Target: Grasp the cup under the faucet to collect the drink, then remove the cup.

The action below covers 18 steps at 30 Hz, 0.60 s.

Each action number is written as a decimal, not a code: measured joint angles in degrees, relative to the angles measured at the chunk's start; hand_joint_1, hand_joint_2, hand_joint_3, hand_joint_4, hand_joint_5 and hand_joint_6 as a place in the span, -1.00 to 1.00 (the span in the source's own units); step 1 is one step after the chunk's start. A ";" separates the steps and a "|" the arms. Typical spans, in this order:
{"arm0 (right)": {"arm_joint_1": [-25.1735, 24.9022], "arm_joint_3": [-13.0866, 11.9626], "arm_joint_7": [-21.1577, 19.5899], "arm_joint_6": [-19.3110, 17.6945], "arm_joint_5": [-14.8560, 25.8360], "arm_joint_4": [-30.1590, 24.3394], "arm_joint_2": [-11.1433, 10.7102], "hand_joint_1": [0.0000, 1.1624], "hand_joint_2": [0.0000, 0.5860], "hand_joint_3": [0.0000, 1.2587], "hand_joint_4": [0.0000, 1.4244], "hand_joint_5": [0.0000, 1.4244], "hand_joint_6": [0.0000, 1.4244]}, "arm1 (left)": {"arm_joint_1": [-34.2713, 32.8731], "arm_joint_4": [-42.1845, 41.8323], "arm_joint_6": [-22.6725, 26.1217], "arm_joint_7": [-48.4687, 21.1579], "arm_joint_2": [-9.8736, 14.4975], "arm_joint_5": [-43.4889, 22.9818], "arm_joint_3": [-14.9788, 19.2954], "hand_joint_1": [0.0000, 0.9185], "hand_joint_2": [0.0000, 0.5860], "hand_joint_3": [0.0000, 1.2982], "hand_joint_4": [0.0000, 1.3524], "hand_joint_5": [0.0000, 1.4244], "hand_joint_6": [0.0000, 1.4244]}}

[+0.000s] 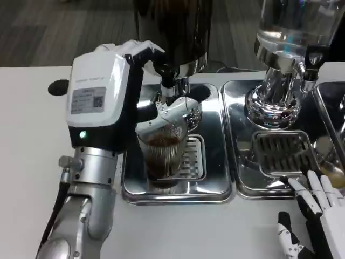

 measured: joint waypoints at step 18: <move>0.14 0.02 0.21 0.48 -0.79 -0.77 0.09 -0.55 0.32 -0.78 -1.00 -1.00 -0.92 | 2.54 -5.57 -0.58 0.80 1.97 0.09 2.73 -1.00 -0.78 -0.64 -0.94 -0.66 -0.67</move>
